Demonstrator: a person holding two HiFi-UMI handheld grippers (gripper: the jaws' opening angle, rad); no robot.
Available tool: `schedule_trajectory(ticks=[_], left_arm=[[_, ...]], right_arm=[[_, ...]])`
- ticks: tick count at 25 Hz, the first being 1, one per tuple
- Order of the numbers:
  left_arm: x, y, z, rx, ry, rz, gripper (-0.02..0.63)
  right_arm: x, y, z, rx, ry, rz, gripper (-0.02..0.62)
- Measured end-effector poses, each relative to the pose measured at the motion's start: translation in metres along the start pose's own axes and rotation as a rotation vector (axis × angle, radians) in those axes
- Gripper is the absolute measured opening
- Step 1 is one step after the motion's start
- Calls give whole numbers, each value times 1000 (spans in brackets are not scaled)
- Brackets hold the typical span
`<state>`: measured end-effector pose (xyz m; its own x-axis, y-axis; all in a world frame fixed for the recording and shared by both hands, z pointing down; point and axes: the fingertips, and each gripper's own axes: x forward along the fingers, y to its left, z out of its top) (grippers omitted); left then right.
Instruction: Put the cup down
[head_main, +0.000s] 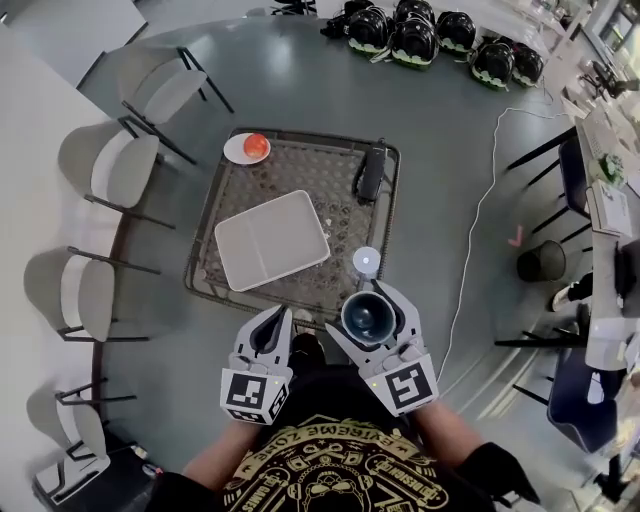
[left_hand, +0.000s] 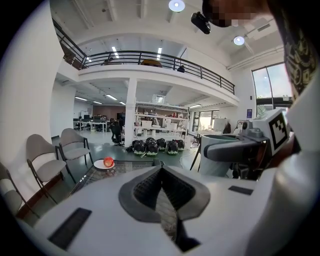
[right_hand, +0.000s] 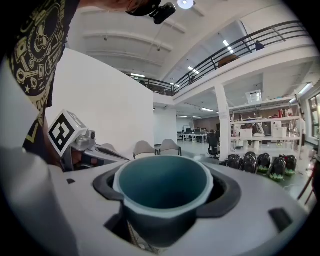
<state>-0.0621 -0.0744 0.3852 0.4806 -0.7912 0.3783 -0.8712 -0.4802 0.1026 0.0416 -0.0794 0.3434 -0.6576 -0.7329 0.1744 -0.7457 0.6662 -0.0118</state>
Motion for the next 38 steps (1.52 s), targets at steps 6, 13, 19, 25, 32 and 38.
schedule_trajectory(ticks=[6, 13, 19, 25, 32, 38], left_arm=[[8, 34, -5, -29, 15, -2, 6], [11, 69, -11, -61, 22, 8, 6], [13, 97, -16, -75, 34, 11, 6], [20, 114, -19, -66, 39, 2, 6], [24, 142, -36, -69, 71, -2, 6], [39, 158, -39, -46, 86, -37, 6]], right_arm=[[40, 3, 2, 15, 9, -4, 374], [81, 12, 2, 4, 30, 13, 374], [111, 18, 3, 9, 35, 17, 374], [134, 23, -2, 25, 43, 16, 374], [168, 25, -10, 44, 55, 4, 374], [196, 20, -20, 51, 66, -17, 374]])
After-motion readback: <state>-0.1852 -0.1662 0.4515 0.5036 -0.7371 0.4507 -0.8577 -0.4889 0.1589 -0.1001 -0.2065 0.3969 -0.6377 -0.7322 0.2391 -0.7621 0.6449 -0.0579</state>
